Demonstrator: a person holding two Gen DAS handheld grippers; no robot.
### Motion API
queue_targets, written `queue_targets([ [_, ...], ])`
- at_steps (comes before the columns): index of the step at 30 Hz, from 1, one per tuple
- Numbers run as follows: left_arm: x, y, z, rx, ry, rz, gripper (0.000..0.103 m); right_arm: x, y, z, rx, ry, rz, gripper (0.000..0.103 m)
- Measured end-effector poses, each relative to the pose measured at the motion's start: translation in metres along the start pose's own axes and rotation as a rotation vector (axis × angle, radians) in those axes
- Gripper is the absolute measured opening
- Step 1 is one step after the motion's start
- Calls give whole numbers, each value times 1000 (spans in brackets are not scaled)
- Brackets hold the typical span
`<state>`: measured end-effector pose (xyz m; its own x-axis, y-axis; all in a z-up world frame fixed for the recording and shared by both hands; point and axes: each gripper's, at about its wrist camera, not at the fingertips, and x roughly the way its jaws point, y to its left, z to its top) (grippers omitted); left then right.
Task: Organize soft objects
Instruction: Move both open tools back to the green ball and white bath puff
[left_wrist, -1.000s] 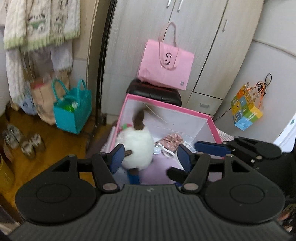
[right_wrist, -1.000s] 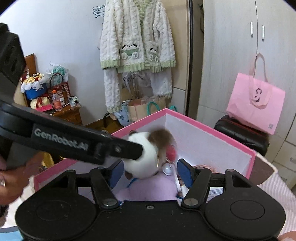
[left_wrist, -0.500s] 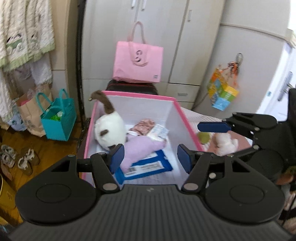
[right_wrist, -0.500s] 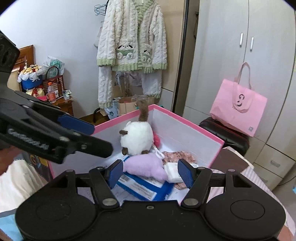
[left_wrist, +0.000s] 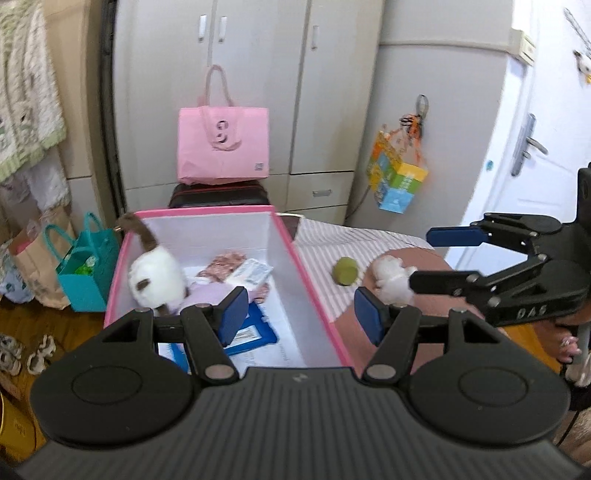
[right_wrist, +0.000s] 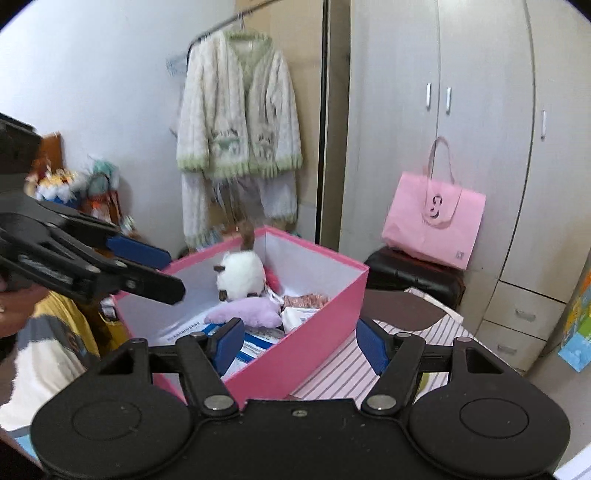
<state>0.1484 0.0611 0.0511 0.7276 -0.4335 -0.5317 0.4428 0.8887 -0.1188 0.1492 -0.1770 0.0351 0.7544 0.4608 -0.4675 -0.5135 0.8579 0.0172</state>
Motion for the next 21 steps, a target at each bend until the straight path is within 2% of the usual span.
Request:
queue_targets([
  [6, 16, -37, 1, 41, 8, -39, 63, -28, -33, -25, 61, -23, -53, 72],
  [11, 43, -67, 2, 19, 15, -81, 63, -33, -53, -45, 76, -13, -58, 72],
  [15, 73, -92, 4, -13, -16, -66, 63, -24, -67, -65, 59, -10, -53, 73],
  [18, 100, -103, 6, -44, 2, -60, 63, -11, -80, -77, 60, 20, -75, 73],
  [21, 125, -111, 7, -55, -7, -2, 63, 0, -90, -85, 43, 36, -94, 73],
])
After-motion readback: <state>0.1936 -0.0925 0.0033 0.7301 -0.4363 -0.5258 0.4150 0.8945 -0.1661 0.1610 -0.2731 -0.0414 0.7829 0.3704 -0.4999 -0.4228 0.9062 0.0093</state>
